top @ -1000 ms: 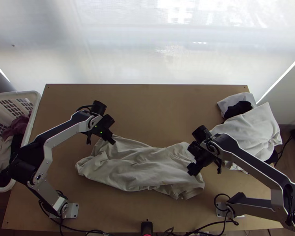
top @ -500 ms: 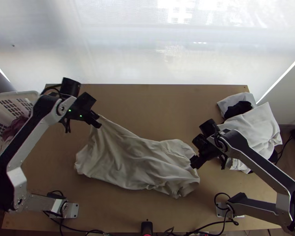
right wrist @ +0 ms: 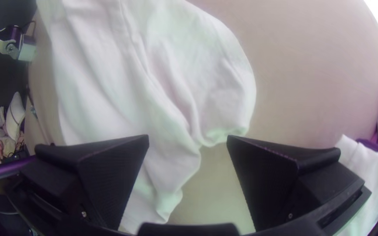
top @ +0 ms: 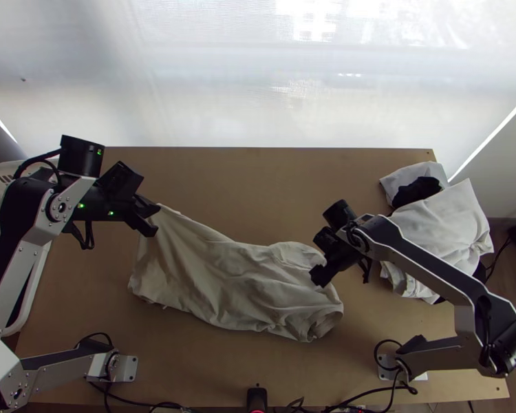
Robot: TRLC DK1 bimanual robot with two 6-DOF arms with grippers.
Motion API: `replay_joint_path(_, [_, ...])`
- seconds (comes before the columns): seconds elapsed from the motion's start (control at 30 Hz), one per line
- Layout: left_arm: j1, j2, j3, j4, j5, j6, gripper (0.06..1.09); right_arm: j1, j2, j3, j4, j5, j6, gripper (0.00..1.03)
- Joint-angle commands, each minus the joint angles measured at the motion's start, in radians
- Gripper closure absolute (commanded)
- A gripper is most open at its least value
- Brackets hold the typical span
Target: Fold the t-shirt
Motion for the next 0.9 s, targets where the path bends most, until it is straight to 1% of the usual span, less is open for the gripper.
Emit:
replay_joint_path(0.0, [-0.010,-0.027,-0.009,-0.015,0.002,0.005,1.05,0.048,0.197,0.106,0.052,-0.017,-0.010,0.20])
replay_joint_path(0.13, [0.010,-0.045,-0.011,-0.021,0.000,0.014,1.05,0.071,0.234,0.078,0.080,-0.017,-0.012,0.20])
replay_joint_path(0.17, [0.018,-0.050,-0.013,-0.023,0.000,0.014,1.05,0.079,0.233,0.069,0.087,-0.017,-0.013,0.23])
replay_joint_path(0.27, [0.039,-0.066,-0.023,-0.023,0.000,0.023,1.05,0.089,0.222,0.034,0.120,-0.018,-0.021,0.41])
replay_joint_path(0.33, [0.047,-0.074,-0.031,-0.024,-0.001,0.032,1.05,0.088,0.213,0.017,0.133,-0.017,-0.027,0.56])
replay_joint_path(0.4, [0.062,-0.080,-0.039,-0.026,-0.001,0.042,1.05,0.076,0.180,0.012,0.140,-0.017,-0.044,0.78])
replay_joint_path(0.43, [0.072,-0.083,-0.039,-0.027,-0.001,0.046,1.05,0.065,0.151,0.017,0.140,-0.017,-0.046,0.86])
replay_joint_path(0.5, [0.085,-0.091,-0.037,-0.029,-0.001,0.052,1.05,0.028,0.067,0.040,0.129,-0.017,-0.046,0.99])
replay_joint_path(0.57, [0.102,-0.093,-0.034,-0.029,0.000,0.063,1.05,-0.019,-0.027,0.086,0.115,-0.017,-0.043,1.00])
replay_joint_path(0.63, [0.113,-0.093,-0.028,-0.029,-0.001,0.069,1.05,-0.049,-0.090,0.166,0.057,-0.015,-0.049,1.00])
replay_joint_path(0.77, [0.137,-0.089,0.003,-0.024,0.000,0.074,1.05,-0.088,-0.146,0.351,-0.080,-0.017,-0.059,1.00])
replay_joint_path(0.87, [0.157,-0.096,0.033,0.017,0.002,0.035,1.05,-0.085,-0.171,0.457,-0.170,-0.017,-0.069,1.00])
